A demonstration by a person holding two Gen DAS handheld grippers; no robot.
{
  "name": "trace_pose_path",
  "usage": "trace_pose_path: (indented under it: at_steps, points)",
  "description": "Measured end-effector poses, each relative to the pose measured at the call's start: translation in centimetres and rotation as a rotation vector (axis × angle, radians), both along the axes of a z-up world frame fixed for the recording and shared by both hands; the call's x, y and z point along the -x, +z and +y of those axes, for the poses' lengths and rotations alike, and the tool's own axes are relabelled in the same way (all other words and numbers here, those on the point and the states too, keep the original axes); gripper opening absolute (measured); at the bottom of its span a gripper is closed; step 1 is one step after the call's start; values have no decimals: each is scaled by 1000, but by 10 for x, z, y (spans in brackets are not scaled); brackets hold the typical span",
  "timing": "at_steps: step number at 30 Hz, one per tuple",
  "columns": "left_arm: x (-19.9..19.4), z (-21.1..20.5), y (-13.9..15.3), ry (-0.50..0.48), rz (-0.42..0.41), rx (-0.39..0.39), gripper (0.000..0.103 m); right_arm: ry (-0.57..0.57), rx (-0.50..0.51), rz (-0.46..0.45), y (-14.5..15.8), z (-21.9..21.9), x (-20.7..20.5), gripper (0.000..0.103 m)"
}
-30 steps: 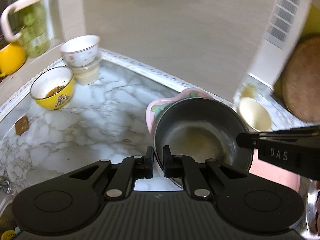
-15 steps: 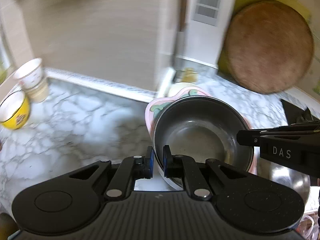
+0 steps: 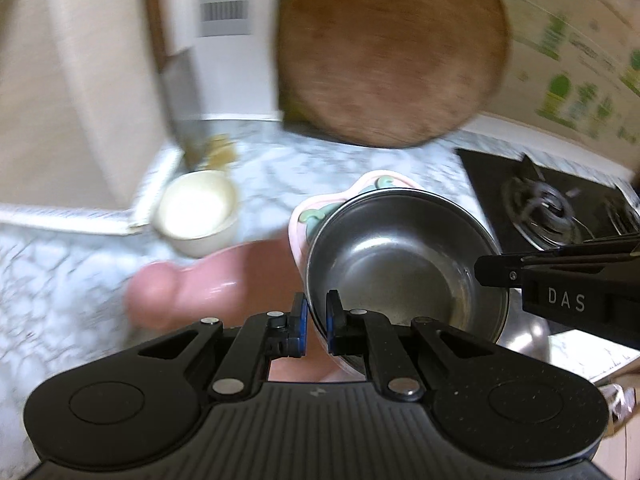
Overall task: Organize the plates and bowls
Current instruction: 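Lift the pink pot and carry it over the steel bowl, then lower the pink pot into the steel bowl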
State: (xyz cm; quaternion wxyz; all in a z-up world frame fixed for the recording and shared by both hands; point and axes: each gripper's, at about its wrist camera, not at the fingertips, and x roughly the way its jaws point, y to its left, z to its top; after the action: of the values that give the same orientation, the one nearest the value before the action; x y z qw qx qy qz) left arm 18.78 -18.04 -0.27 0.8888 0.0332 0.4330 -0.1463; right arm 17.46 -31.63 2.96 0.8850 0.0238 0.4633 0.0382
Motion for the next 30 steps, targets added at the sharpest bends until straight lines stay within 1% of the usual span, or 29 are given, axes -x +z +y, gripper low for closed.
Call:
trace_pose_path:
  at_steps: [7, 12, 20, 30]
  points:
    - [-5, -65, -11, -113, 51, -13, 8, -125, -15, 37, -15, -65, 13, 8]
    - [-3, -92, -28, -170, 89, -28, 8, -186, -35, 65, -31, -97, 24, 8]
    - [-2, -110, -55, -200, 138, -64, 8, -220, -49, 125, -63, -116, 28, 8]
    - [-6, -113, -71, -208, 150, -86, 8, -221, -52, 145, -80, -118, 24, 8]
